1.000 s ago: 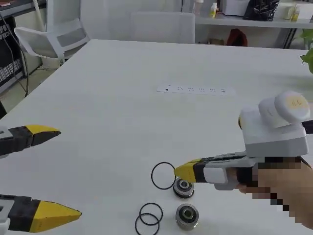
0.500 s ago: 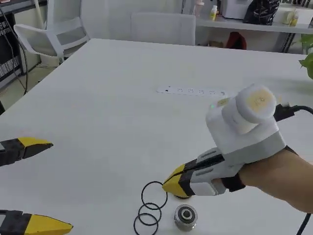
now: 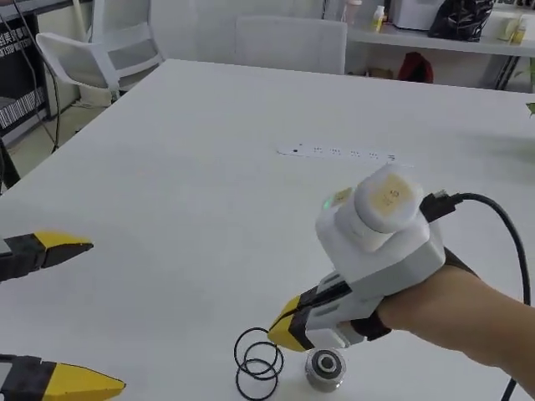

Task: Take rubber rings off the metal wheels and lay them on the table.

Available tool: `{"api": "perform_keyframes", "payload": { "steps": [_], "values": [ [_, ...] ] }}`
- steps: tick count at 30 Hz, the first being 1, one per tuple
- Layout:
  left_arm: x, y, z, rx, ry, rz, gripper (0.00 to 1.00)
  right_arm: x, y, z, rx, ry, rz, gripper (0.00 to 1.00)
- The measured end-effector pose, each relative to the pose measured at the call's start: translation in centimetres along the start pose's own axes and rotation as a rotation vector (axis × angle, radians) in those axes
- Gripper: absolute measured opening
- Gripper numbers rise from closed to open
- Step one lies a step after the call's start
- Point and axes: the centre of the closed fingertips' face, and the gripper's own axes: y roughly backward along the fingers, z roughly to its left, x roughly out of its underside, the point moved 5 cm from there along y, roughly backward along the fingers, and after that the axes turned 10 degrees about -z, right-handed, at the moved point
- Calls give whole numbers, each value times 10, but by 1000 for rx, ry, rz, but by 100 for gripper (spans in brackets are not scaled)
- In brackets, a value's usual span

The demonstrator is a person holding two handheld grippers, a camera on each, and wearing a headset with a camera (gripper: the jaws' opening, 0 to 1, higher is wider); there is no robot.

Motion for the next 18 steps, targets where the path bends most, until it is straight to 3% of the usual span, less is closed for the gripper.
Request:
{"api": "perform_keyframes", "payload": {
  "steps": [8, 18],
  "values": [
    [5, -2, -4, 9, 7, 11, 90, 4, -10, -4, 28, -42, 7, 0],
    [4, -2, -3, -1, 12, 10, 89, 13, -17, -5, 33, -147, -5, 0]
  ]
}}
